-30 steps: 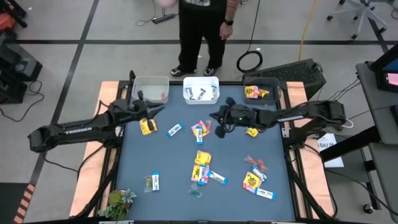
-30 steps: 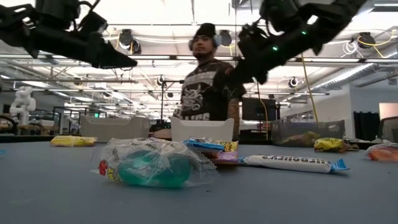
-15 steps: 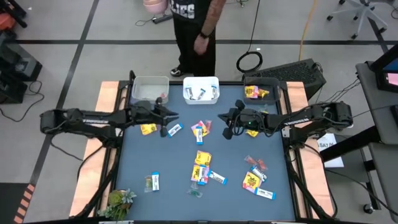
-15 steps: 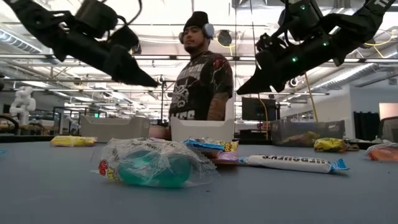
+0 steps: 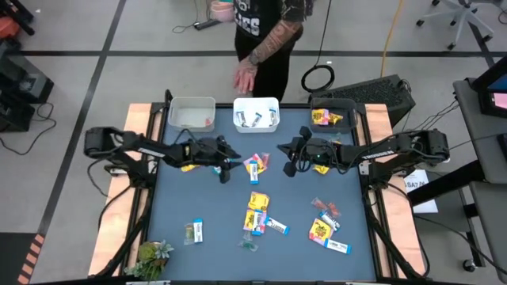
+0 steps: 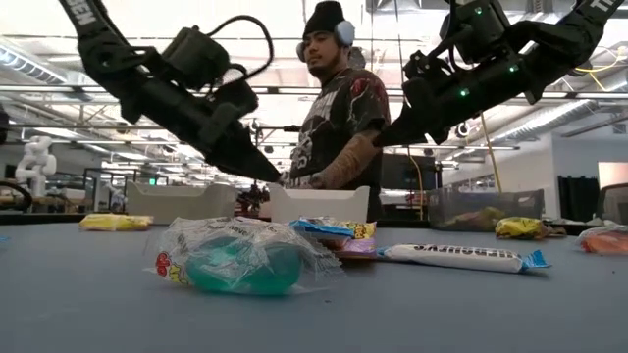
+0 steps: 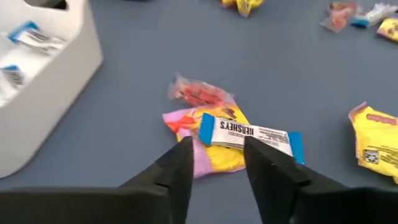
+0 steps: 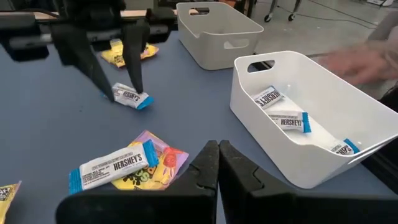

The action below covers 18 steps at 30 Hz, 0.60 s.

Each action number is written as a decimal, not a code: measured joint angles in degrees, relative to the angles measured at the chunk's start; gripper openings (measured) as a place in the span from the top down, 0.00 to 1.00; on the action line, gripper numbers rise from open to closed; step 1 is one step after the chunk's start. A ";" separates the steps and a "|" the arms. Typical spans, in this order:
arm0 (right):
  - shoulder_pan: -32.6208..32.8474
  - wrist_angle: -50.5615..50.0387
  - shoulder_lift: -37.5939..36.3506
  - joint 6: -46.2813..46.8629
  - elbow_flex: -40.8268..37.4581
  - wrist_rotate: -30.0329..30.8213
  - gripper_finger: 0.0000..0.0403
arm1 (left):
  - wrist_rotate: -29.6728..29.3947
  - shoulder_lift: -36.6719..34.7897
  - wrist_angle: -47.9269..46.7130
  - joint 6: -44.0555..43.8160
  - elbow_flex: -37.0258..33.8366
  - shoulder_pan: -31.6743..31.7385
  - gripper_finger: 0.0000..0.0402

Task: Sort candy
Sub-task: Put the white chocolate into the white bin

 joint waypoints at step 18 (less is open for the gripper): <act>0.00 -0.17 0.02 -0.01 0.00 -0.01 1.00 | -0.09 12.81 -0.53 -3.82 9.75 -1.19 0.43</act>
